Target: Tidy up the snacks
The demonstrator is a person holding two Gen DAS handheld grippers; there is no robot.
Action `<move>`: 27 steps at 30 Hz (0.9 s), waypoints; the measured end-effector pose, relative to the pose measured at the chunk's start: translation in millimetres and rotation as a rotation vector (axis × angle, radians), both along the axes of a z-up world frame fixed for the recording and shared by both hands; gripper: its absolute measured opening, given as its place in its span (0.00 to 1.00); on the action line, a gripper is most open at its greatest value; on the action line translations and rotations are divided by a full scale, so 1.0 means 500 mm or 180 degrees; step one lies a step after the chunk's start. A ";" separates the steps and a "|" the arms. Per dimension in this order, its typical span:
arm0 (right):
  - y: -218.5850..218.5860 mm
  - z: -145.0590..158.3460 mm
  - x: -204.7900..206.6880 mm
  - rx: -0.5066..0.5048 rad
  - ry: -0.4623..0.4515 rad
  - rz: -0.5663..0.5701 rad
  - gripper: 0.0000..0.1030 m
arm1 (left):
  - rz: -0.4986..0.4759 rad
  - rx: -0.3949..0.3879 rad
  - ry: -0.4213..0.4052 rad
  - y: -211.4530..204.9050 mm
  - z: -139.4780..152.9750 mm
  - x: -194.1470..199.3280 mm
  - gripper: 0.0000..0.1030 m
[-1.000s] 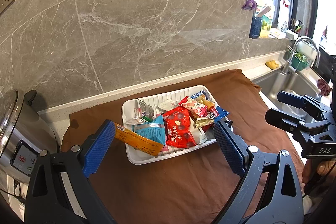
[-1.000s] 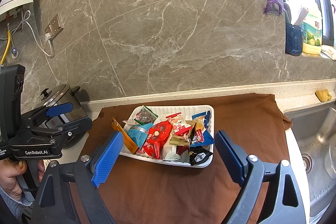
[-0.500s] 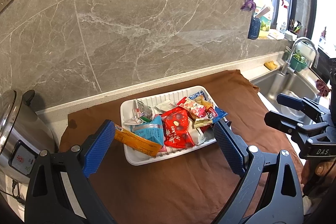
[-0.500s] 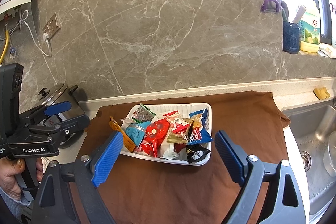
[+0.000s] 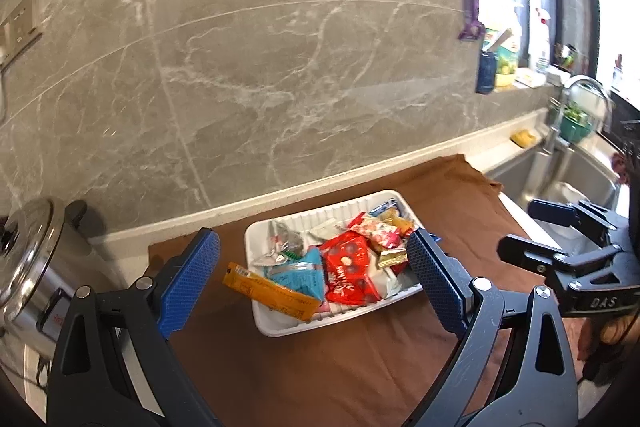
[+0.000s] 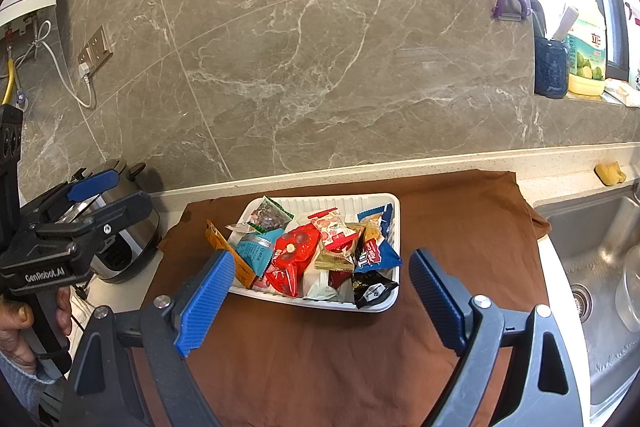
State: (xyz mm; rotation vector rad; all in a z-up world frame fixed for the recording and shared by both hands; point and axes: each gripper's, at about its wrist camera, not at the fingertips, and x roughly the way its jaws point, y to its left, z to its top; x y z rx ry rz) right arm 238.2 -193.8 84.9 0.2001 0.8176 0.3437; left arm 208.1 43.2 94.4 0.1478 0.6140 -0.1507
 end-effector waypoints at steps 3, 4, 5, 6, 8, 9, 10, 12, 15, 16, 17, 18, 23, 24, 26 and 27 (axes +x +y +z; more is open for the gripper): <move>0.000 -0.001 0.000 -0.0001 0.0000 0.0004 0.88 | 0.0059 -0.0005 0.0017 0.006 -0.005 0.000 0.93; 0.000 -0.001 0.001 -0.0001 0.0002 0.0003 0.88 | 0.0097 0.0010 0.0012 0.007 -0.006 -0.001 0.93; 0.000 -0.001 0.001 0.0000 0.0006 0.0006 0.88 | 0.0120 0.0032 -0.0003 0.007 -0.005 -0.003 0.93; -0.001 -0.002 0.000 0.0001 0.0013 0.0004 0.88 | 0.0112 0.0042 -0.0017 0.009 -0.006 -0.003 0.93; -0.002 -0.005 -0.002 0.0003 0.0025 -0.0009 0.88 | 0.0124 0.0058 -0.0057 0.010 -0.006 -0.009 0.93; -0.001 -0.006 -0.002 0.0006 0.0031 -0.0009 0.88 | 0.0116 0.0050 -0.0066 0.010 -0.006 -0.011 0.93; -0.001 -0.007 -0.004 0.0007 0.0035 -0.0010 0.88 | 0.0080 0.0022 -0.0058 0.010 -0.007 -0.010 0.93; 0.001 -0.008 -0.006 0.0005 0.0041 -0.0007 0.88 | 0.0033 -0.0081 -0.0009 0.013 -0.009 -0.011 0.93; 0.004 -0.010 -0.008 0.0004 0.0051 -0.0007 0.88 | 0.0119 -0.0059 -0.0069 0.015 -0.015 -0.020 0.93; 0.004 -0.011 -0.009 0.0006 0.0055 -0.0010 0.88 | 0.0116 0.0025 -0.0089 0.010 -0.020 -0.024 0.93; 0.004 -0.012 -0.010 0.0007 0.0059 -0.0013 0.88 | 0.0134 0.0083 -0.0081 0.007 -0.024 -0.024 0.93; 0.004 -0.012 -0.010 0.0007 0.0064 -0.0015 0.88 | 0.0152 0.0115 -0.0061 0.005 -0.028 -0.023 0.93; 0.004 -0.020 -0.014 0.0005 0.0107 -0.0031 0.88 | 0.0276 0.0156 0.0085 0.007 -0.049 -0.016 0.93; 0.003 -0.022 -0.015 0.0002 0.0112 -0.0033 0.88 | 0.0282 0.0126 0.0121 0.009 -0.053 -0.014 0.93; 0.003 -0.025 -0.016 -0.0014 0.0124 -0.0037 0.89 | 0.0296 0.0133 0.0127 0.011 -0.059 -0.013 0.93; 0.003 -0.029 -0.017 -0.0032 0.0137 -0.0045 0.89 | 0.0293 0.0134 0.0118 0.011 -0.060 -0.014 0.93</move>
